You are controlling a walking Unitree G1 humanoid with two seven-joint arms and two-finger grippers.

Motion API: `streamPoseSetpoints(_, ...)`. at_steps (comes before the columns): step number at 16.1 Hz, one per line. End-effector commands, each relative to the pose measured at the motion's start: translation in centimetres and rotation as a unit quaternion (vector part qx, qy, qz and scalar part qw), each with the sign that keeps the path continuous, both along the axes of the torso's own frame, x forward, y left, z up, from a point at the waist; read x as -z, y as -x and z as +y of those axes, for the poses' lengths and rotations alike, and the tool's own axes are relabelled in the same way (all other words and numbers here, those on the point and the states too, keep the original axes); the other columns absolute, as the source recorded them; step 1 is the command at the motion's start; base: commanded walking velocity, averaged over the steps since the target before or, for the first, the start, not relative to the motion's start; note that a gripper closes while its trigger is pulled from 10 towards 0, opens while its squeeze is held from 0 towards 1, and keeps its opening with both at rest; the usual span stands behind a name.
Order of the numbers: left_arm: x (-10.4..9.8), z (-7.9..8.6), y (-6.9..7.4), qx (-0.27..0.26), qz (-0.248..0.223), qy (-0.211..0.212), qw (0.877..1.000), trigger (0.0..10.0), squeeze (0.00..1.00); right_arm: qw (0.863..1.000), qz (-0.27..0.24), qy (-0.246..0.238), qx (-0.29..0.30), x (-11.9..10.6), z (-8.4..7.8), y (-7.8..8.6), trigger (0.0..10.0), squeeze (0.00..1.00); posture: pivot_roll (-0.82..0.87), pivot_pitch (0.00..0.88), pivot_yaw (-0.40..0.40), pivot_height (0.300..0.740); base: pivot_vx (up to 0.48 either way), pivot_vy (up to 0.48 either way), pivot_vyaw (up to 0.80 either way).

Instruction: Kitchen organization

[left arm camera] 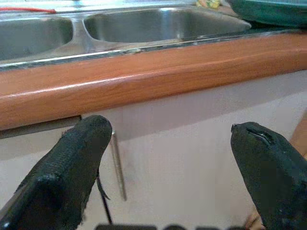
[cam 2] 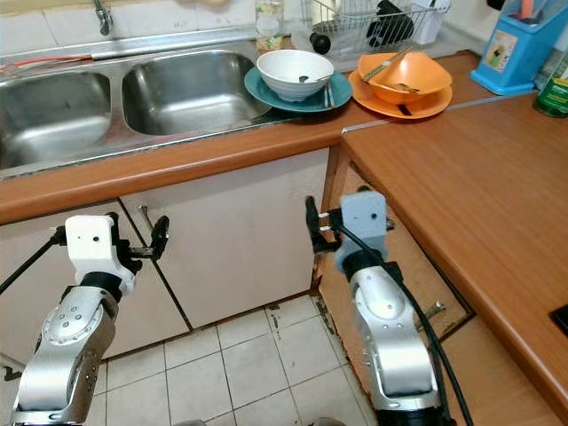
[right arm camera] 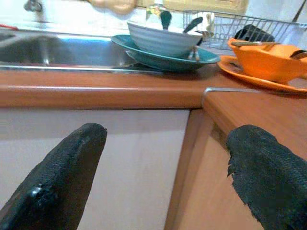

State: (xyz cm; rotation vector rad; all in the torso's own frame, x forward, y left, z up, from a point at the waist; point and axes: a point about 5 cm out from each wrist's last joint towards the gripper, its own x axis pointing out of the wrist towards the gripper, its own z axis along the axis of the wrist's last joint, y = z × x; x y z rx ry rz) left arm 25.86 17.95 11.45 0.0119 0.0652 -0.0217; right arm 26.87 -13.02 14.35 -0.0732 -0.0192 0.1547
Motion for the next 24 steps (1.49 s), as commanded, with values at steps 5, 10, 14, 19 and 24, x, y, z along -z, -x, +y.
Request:
streamPoseSetpoints(5,-1.9,0.2,-0.2,0.016,-0.043,-0.005,0.999,10.0,0.0,0.999,0.007,-0.003,-0.042,-0.7,0.7,0.2,10.0,1.0,-0.02,0.0,0.043,0.74,0.0,0.0,0.0)
streamPoseSetpoints(10,-2.9,0.0,-0.5,0.031,-0.051,-0.004,0.998,10.0,0.0,0.999,-0.028,-0.032,-0.031,-2.7,0.7,-0.6,10.0,1.0,-0.02,0.0,0.041,0.74,0.303,0.0,0.0)
streamPoseSetpoints(14,-2.8,-0.7,-0.4,0.049,-0.046,-0.007,0.998,10.0,0.0,0.999,-0.031,-0.036,-0.022,-3.1,0.3,-0.7,10.0,1.0,-0.02,0.0,0.039,0.74,0.283,0.0,0.0)
streamPoseSetpoints(19,-3.1,-0.9,-0.5,0.053,-0.048,-0.007,0.997,10.0,0.0,0.999,-0.031,-0.033,-0.024,-3.2,0.3,-0.6,10.0,1.0,-0.02,0.0,0.036,0.74,0.287,0.0,0.0)
streamPoseSetpoints(24,-3.3,-0.9,-0.6,0.053,-0.051,-0.007,0.997,10.0,0.0,0.999,-0.031,-0.032,-0.026,-3.3,0.3,-0.7,10.0,1.0,-0.02,0.0,0.031,0.74,0.307,0.0,0.0)
